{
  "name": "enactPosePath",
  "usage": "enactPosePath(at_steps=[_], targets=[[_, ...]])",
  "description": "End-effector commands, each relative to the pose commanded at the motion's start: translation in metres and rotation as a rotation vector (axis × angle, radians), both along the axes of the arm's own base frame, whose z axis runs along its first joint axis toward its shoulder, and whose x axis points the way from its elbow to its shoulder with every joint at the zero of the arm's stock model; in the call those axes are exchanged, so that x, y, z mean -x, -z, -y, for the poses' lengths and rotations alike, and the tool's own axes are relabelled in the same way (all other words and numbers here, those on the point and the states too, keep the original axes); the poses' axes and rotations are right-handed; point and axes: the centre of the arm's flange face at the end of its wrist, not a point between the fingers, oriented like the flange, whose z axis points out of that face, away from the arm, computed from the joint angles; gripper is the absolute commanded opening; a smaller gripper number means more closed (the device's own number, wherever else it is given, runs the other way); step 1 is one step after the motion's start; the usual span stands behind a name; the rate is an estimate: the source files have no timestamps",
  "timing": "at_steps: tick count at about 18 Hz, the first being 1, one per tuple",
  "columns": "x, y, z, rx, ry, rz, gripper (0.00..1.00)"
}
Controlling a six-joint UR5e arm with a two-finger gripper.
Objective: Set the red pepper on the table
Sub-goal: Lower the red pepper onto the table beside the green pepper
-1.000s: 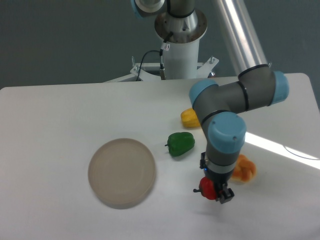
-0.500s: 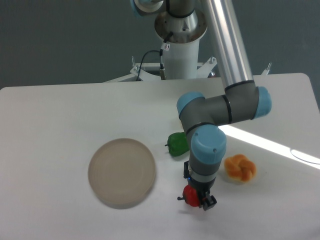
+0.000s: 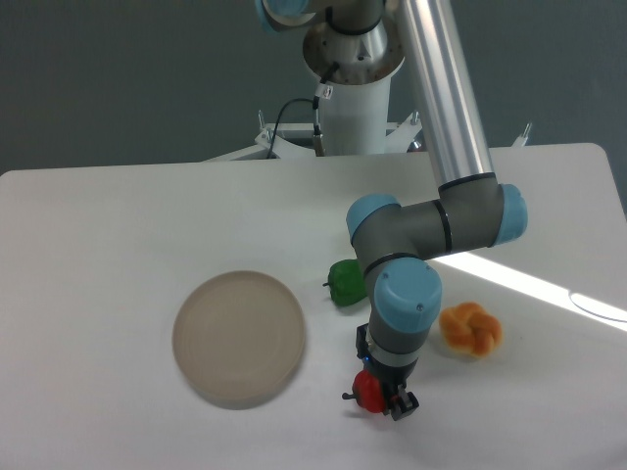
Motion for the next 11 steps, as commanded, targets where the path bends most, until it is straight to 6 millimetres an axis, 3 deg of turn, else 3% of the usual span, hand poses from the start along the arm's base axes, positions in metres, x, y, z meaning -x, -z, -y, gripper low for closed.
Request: enactPosePath(at_steps=[11], targets=[[0.0003,0.0048,-0.0003,0.004,0.012,0.002,0.6]])
